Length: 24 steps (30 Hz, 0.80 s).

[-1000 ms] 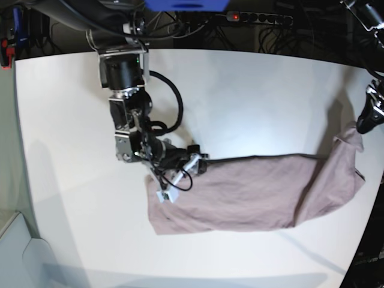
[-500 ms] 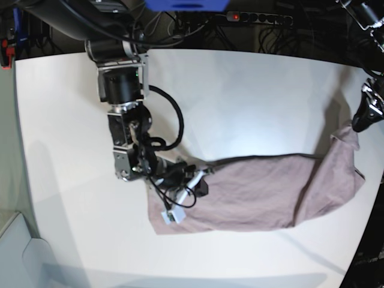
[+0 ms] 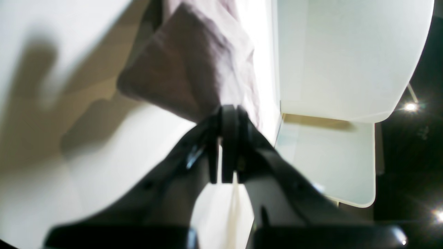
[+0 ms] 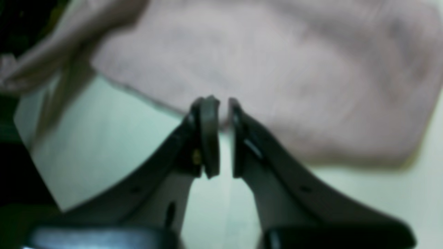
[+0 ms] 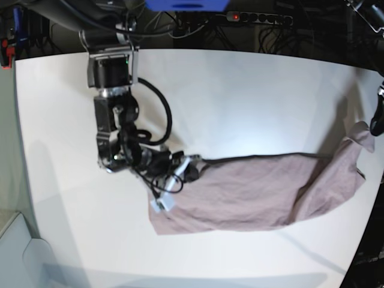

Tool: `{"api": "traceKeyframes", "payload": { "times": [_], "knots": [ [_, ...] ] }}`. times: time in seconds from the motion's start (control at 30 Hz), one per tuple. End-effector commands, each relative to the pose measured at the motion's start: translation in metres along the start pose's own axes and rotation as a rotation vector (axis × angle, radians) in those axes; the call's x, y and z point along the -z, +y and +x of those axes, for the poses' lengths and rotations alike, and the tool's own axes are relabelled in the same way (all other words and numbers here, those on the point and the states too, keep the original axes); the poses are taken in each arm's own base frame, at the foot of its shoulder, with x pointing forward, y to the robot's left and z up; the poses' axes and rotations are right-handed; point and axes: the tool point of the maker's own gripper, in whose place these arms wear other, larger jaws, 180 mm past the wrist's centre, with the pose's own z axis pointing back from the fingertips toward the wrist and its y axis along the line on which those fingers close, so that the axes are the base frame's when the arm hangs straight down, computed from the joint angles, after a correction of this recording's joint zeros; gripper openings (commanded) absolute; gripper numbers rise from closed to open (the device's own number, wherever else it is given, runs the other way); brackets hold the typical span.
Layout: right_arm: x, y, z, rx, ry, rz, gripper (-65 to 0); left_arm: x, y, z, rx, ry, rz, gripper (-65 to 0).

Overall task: Layout the t-shirt on the table in an organized manner, then fold the t-shirt properly
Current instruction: 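Lift the hem with the right gripper and flip it over the shirt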

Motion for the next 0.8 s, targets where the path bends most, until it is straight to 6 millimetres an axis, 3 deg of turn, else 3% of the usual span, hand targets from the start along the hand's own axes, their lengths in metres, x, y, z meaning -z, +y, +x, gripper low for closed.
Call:
{"api": "traceKeyframes", "payload": {
  "times": [0.0,0.17,0.33,0.53,0.77],
  "knots": [
    [-0.003,0.012,0.021,-0.018,-0.070,0.032,-53.0,-0.004,-0.022,0.012,0.006,-0.015,-0.062,-64.6],
    [0.006,0.022,-0.016,0.051,-0.023,0.058,-37.5,-0.004,-0.022,0.011,0.004,-0.015,-0.064,-64.6],
    [0.023,0.021,-0.008,0.091,-0.060,0.075,-23.5,-0.003,-0.022,0.009,-0.001,-0.013,-0.066,-64.6],
    [0.038,-0.007,-0.002,0.212,-0.093,0.054,-21.3,-0.003,-0.019,-0.003,-0.005,0.044,-0.062,-64.6],
    [0.039,-0.037,0.011,0.328,-0.184,0.017,-21.5,-0.007,-0.013,-0.004,-0.009,0.046,-0.046,-64.6]
  ]
}}
